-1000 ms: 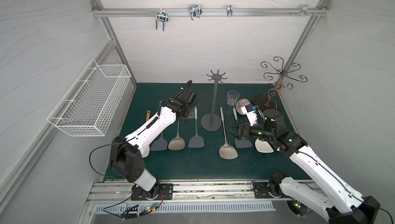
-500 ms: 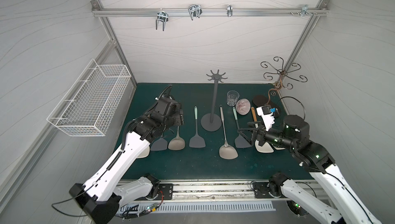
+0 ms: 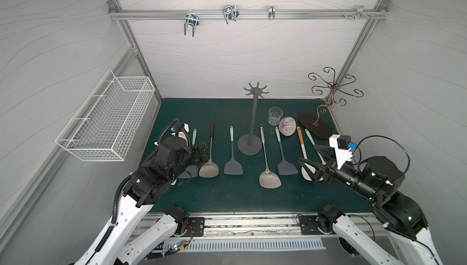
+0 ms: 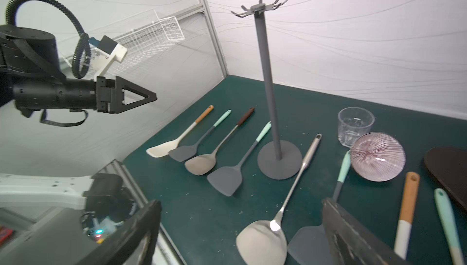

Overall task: Take the spatula off the kitchen utensil rack
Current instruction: Place the spatula at the center of the board, then reset both arms

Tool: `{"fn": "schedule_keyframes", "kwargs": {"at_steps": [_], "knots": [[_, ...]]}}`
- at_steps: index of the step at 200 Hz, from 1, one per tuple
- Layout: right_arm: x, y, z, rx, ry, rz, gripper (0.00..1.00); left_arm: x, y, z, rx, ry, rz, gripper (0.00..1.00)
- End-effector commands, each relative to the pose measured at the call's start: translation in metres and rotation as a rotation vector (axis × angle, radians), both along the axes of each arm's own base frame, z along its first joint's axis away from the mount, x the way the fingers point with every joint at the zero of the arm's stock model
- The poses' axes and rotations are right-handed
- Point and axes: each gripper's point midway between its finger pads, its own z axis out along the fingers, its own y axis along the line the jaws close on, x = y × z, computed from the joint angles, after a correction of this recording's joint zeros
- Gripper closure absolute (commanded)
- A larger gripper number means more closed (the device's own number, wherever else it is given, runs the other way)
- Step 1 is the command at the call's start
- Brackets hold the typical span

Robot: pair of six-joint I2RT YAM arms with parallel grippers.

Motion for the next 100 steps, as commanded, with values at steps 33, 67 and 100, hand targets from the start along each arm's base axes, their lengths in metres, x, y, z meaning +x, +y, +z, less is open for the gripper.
{"fn": "schedule_keyframes", "kwargs": {"at_steps": [33,67,100], "knots": [[0.08,0.003,-0.024,-0.195,-0.054,-0.153,0.01,0.063,-0.03,-0.027,0.059,-0.115,-0.057,0.0],[0.118,-0.024,-0.043,-0.163,-0.066,-0.258,0.01,0.102,0.013,-0.07,0.023,-0.046,-0.007,0.0],[0.142,-0.066,-0.07,-0.163,-0.054,-0.459,0.01,0.107,0.061,-0.097,0.059,-0.102,0.075,0.0]]}}
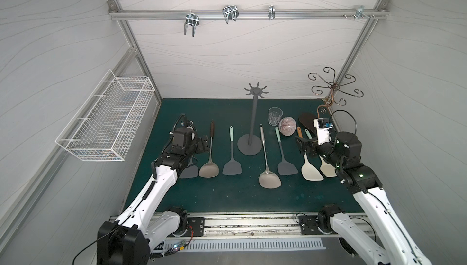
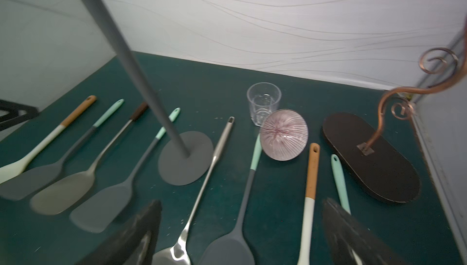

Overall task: Take the spatula off the kitchen utensil rack
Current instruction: Reset both arms

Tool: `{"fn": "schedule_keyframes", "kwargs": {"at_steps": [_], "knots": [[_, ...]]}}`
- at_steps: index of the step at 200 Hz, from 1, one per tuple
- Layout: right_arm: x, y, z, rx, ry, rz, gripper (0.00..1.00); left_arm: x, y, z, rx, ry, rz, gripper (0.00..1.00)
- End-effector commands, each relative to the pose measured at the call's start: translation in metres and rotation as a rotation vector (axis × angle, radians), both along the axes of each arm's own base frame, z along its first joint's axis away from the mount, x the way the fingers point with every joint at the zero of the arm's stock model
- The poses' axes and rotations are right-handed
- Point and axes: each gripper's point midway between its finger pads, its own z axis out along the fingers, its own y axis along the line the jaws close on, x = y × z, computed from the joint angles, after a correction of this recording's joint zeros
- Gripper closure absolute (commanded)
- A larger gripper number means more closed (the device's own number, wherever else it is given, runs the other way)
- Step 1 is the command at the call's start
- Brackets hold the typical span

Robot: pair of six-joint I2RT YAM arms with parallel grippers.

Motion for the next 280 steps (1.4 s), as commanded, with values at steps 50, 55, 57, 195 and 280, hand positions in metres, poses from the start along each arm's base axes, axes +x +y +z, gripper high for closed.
{"fn": "schedule_keyframes", "kwargs": {"at_steps": [50,55,57,195,280], "knots": [[0.035,-0.065,-0.042,0.019,-0.085,-0.302,0.01,0.017,0.039,-0.009,0.068,-0.255,-0.035,0.0],[0.036,-0.07,-0.048,0.029,-0.08,-0.324,0.01,0.017,0.039,-0.014,0.081,-0.264,-0.047,0.0],[0.037,-0.072,-0.05,0.032,-0.078,-0.333,0.01,0.017,0.039,-0.015,0.087,-0.267,-0.05,0.0],[0.075,-0.1,-0.146,0.067,-0.084,-0.457,0.01,0.054,0.048,-0.044,0.054,-0.373,-0.086,0.0],[0.105,-0.055,-0.176,-0.051,-0.107,-0.293,0.01,0.062,0.057,-0.057,0.083,-0.393,-0.043,0.0]]}}
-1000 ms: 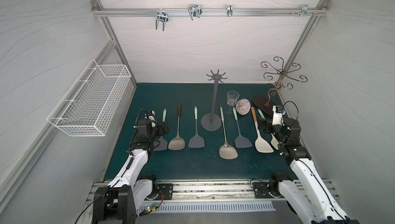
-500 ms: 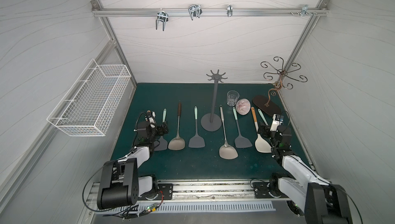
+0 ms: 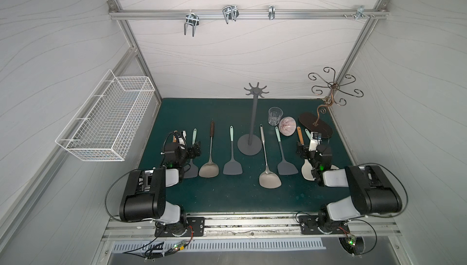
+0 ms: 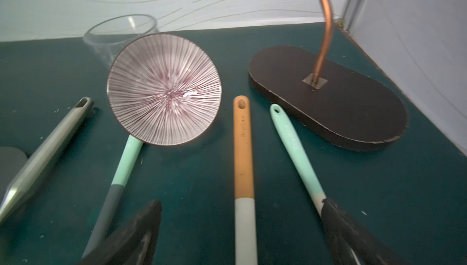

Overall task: Take the spatula off the kitchen utensil rack
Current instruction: Reset both arms

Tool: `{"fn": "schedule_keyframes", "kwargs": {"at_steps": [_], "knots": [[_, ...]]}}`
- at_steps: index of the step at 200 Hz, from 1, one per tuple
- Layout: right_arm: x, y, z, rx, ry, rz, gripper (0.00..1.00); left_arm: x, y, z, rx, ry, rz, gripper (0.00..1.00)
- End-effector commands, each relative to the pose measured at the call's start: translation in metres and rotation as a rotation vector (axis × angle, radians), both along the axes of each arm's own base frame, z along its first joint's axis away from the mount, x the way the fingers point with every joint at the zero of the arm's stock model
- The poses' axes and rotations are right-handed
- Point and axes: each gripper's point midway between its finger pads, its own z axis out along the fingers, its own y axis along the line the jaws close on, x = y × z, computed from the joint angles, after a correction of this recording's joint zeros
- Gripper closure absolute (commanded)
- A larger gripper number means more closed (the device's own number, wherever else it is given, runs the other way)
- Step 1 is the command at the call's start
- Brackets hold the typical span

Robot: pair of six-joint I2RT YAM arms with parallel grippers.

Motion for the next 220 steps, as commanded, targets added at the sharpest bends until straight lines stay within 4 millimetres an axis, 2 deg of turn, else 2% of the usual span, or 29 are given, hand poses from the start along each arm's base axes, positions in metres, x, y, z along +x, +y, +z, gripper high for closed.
{"fn": "schedule_keyframes", "kwargs": {"at_steps": [1,63,82,95,191,220], "knots": [[0.012,0.005,0.026,-0.025,-0.099,0.025,0.01,0.015,0.007,0.029,0.039,-0.129,0.018,0.0],[0.022,0.022,0.014,-0.041,-0.035,0.121,0.01,0.021,0.006,0.015,0.038,-0.106,0.008,0.0],[0.032,0.028,0.01,-0.04,0.029,0.152,0.01,0.024,0.007,0.014,0.041,-0.088,0.009,0.0],[0.034,0.022,0.009,0.0,0.048,0.144,0.01,0.025,0.006,0.012,0.049,-0.076,0.01,0.0],[0.034,0.022,0.009,0.001,0.046,0.145,0.01,0.025,0.004,0.013,0.063,-0.077,0.013,0.0],[0.034,0.022,0.008,0.002,0.049,0.146,0.01,0.029,0.004,0.01,0.122,-0.044,0.059,0.01]]}}
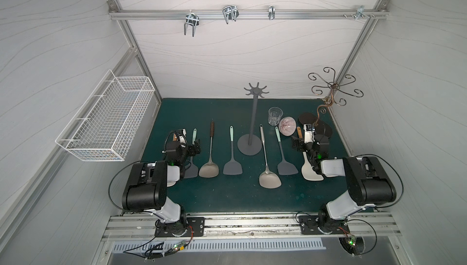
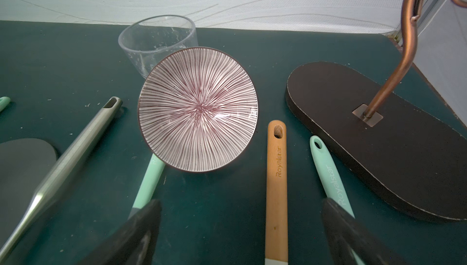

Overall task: Take the spatula off the kitchen utensil rack
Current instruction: Reset both arms

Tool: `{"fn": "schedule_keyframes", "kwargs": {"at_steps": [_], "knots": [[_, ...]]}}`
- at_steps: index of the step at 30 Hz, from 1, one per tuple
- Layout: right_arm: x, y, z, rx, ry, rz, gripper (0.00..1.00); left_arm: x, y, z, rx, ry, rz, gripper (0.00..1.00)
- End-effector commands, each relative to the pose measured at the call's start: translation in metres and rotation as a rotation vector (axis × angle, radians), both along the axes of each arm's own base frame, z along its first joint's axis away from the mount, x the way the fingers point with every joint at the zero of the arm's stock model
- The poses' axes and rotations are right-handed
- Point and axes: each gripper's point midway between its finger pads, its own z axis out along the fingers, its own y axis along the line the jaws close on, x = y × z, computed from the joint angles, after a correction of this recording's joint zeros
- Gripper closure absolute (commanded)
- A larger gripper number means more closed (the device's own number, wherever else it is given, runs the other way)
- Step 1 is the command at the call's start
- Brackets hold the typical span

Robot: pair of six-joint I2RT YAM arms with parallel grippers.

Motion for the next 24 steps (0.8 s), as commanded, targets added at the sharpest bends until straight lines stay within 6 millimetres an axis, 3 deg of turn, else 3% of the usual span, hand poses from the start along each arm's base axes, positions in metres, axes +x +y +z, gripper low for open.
{"fn": "schedule_keyframes", "kwargs": {"at_steps": [1,20,24], "knots": [[0.0,0.0,-0.005,0.004,0.021,0.004,0.01,0.014,0.001,0.017,0.078,-0.041,0.028,0.0],[0.0,0.0,-0.005,0.004,0.02,0.005,0.01,0.015,0.001,0.016,0.091,-0.039,0.037,0.0],[0.0,0.0,-0.005,0.004,0.02,0.005,0.01,0.015,0.013,0.016,0.105,-0.027,0.121,0.0]]}}
